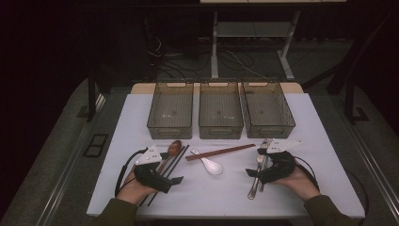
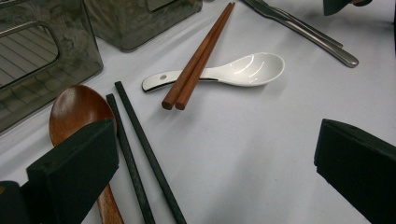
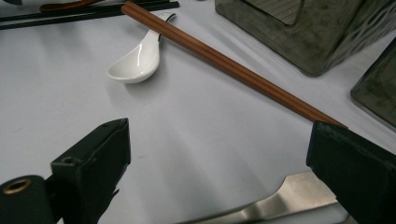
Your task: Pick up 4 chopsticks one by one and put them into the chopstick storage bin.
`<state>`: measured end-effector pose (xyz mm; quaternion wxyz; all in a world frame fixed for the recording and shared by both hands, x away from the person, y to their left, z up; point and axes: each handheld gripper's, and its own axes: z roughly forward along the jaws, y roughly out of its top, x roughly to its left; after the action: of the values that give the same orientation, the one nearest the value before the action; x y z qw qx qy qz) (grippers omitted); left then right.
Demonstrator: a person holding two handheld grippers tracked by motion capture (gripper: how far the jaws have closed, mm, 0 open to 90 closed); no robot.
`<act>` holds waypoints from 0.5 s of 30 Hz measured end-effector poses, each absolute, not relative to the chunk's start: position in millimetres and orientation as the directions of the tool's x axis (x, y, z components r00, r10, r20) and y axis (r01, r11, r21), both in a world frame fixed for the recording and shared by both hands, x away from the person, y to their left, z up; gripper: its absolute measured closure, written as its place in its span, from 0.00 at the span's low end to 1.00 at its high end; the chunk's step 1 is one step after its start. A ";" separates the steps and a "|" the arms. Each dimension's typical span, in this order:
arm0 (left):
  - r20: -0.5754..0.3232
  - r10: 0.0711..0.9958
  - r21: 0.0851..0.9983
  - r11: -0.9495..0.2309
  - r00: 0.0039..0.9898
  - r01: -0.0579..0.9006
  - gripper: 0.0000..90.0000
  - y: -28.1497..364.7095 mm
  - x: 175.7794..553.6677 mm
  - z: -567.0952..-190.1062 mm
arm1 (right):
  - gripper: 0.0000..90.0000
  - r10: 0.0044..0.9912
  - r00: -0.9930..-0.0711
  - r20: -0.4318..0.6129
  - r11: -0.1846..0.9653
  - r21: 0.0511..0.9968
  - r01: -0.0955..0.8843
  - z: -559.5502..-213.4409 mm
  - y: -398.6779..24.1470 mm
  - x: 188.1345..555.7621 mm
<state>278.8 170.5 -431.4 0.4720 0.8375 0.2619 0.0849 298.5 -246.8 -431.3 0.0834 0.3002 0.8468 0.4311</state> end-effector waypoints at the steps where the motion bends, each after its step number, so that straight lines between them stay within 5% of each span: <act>1: -0.104 0.518 0.835 -0.419 0.849 0.358 0.00 170.5 278.7 -431.2 | 0.17 0.580 -0.806 0.118 0.448 0.780 0.436 -431.3 -246.8 298.5; 15: -0.107 0.518 0.837 -0.414 0.849 0.358 0.00 170.9 278.8 -431.4 | 0.31 0.544 -0.827 0.138 0.465 0.772 0.434 -428.3 -236.4 325.7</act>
<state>278.8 170.9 -431.4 0.4738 0.8365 0.2619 0.0843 325.7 -236.4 -428.3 0.0639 0.2867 0.8534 0.4307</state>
